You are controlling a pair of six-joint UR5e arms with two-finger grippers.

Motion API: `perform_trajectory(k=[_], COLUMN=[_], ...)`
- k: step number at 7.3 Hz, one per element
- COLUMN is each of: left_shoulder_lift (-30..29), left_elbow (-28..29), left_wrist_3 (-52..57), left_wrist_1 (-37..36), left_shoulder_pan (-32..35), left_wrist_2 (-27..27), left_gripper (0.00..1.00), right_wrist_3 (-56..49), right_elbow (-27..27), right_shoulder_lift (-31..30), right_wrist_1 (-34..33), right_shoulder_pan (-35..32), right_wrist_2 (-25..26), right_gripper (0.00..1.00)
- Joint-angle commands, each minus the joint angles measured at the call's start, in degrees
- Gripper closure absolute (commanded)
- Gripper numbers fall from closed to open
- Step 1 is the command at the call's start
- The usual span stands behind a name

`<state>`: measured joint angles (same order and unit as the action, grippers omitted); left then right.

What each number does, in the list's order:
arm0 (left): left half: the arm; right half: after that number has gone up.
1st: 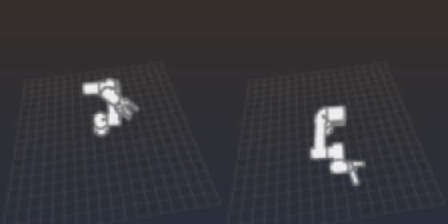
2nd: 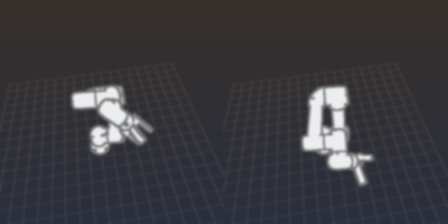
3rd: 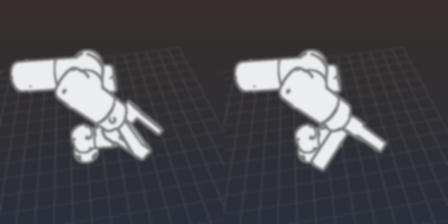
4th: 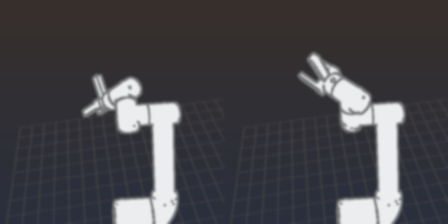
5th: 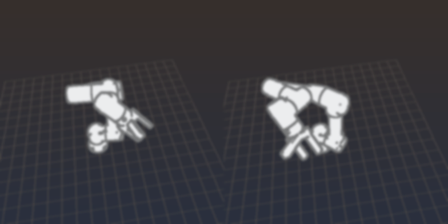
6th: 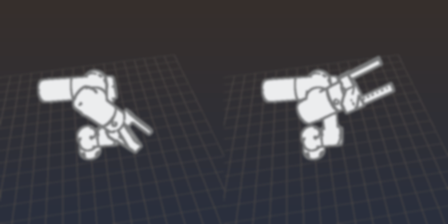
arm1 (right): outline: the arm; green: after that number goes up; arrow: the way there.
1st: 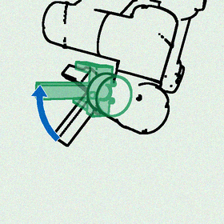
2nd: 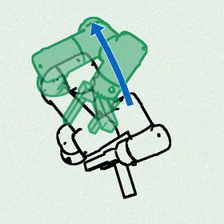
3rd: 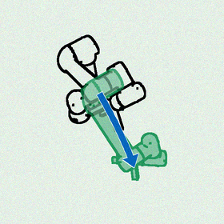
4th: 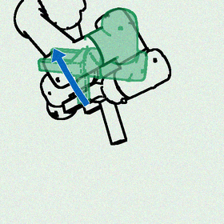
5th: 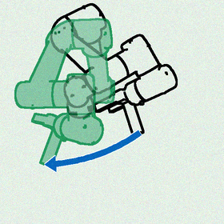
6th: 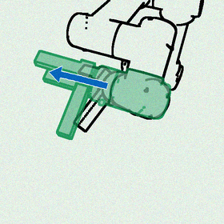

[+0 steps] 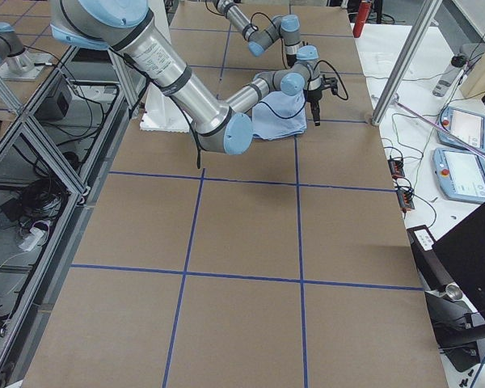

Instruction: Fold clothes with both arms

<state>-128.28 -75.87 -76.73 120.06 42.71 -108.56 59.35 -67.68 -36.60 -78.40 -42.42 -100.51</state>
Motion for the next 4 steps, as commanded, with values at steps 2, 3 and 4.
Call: perform_trajectory(k=[2,3,4], left_shoulder_lift=[-2.1,-2.2,-2.5], left_elbow=[5.6,5.6,5.6], left_wrist_3=[-1.4,-1.6,-1.6], left_wrist_1=[5.2,5.1,5.0], left_shoulder_pan=[0.0,-0.1,-0.1], left_wrist_2=[2.0,2.0,1.9], left_gripper=[0.48,0.42,0.39], right_wrist_3=[0.1,0.1,0.1], right_elbow=[-0.2,-0.3,-0.3], right_shoulder_lift=[0.0,-0.1,-0.1], right_wrist_1=[0.0,0.0,0.0], right_shoulder_pan=[0.1,0.1,0.1], right_wrist_2=[0.1,0.0,0.0], right_gripper=[0.0,0.0,0.0])
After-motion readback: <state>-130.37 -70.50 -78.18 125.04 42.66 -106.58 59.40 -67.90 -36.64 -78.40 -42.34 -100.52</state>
